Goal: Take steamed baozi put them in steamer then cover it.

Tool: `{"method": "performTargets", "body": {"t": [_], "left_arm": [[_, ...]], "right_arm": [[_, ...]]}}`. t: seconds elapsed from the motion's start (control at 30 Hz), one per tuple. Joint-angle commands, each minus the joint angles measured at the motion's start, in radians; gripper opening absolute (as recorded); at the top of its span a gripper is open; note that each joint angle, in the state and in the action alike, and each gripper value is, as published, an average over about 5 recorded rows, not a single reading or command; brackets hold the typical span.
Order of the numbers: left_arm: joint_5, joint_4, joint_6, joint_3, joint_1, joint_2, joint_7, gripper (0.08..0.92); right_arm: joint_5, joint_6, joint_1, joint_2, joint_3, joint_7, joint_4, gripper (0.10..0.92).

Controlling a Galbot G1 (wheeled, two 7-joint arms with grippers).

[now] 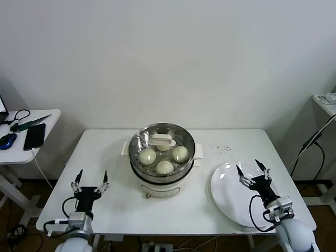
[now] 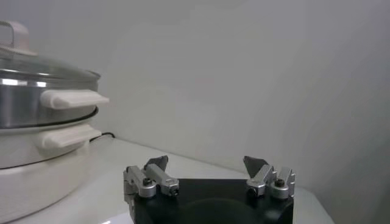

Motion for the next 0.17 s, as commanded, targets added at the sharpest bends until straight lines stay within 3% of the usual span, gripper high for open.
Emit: {"method": "performTargets", "body": {"t": [0.03,0.17], "left_arm": [[-0.104,0.033,-0.109,-0.067,0.058,-0.014,0.024,0.823],[-0.098,0.028,-0.112,-0.068,0.064,-0.012,0.027,0.823]], "right_arm": [[0.014,-0.001,-0.011,0.011,0.009,0.005,0.002,0.823],[0.019,-0.001,-0.017,0.006,0.014,0.008,0.001,0.823]]}}
